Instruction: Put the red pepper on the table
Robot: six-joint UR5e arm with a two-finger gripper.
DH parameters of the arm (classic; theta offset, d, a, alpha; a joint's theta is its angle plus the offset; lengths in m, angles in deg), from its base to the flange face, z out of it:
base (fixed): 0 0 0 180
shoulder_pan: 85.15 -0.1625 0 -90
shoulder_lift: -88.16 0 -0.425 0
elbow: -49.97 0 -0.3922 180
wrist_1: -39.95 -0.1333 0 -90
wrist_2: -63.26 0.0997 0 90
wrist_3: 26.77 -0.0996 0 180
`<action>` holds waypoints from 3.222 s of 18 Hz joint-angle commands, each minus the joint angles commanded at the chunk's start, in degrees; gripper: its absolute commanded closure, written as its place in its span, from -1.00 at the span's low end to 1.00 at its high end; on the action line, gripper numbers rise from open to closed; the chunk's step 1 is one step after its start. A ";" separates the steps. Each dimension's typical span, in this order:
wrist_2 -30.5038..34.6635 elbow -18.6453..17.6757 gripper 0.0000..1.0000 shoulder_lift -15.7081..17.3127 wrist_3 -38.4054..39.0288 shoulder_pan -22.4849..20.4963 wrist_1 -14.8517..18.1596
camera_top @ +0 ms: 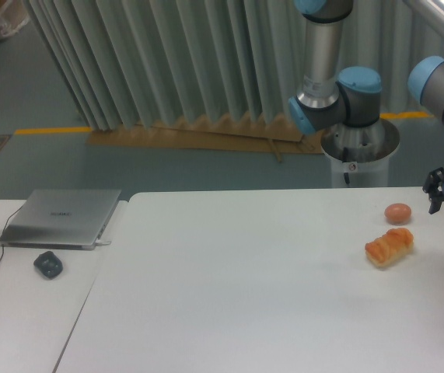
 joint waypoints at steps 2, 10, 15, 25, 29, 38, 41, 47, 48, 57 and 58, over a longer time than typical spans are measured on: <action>-0.17 -0.89 -1.00 0.27 0.52 0.00 -0.46; 2.82 -1.06 -1.00 0.27 0.09 0.09 -2.66; 2.99 -1.06 -1.00 0.19 0.09 0.09 -2.66; 5.79 -0.36 -1.00 0.28 -16.05 -9.13 -4.14; 5.48 -3.35 -1.00 -0.52 -11.64 -19.93 -5.74; 5.36 -3.70 -1.00 -0.96 -18.63 -20.74 -0.55; 9.05 -3.26 -1.00 -2.88 -21.00 -20.48 -1.08; 9.23 -0.98 -1.00 -6.76 -23.90 -19.86 -3.45; 9.23 -0.98 -1.00 -6.84 -25.04 -19.86 -3.54; 9.23 -0.71 -1.00 -7.81 -26.63 -20.13 -3.80; 9.23 -0.80 -1.00 -7.90 -26.63 -20.13 -3.80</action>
